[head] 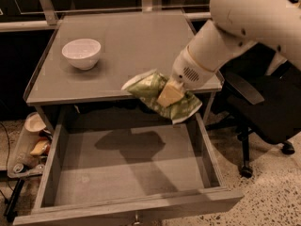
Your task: Pick green jalapeno chip bag from top drawer and place on counter
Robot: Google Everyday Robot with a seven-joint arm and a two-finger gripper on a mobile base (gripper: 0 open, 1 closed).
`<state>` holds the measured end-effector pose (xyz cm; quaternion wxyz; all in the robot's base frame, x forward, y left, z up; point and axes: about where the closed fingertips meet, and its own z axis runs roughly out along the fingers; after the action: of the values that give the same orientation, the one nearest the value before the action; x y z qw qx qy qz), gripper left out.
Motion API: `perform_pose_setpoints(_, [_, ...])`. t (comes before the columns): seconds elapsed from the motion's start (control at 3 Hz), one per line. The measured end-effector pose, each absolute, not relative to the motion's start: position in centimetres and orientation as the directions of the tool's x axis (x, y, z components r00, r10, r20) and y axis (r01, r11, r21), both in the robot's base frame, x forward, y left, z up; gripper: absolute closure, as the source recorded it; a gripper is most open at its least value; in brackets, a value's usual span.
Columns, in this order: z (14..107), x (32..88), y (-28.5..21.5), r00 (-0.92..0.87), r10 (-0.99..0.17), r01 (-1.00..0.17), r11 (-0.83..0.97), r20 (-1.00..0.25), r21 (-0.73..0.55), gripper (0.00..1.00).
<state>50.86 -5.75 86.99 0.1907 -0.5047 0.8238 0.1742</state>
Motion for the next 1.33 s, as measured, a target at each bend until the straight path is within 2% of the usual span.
perform_pose_setpoints(0.67, [93.1, 58.9, -1.9, -0.374, -0.768, -0.911, 0.41, -0.52, 0.05, 1.0])
perform_pose_setpoints(1.33, [90.5, 66.5, 3.8, -0.406, -0.778, -0.9, 0.433, -0.48, 0.06, 1.0])
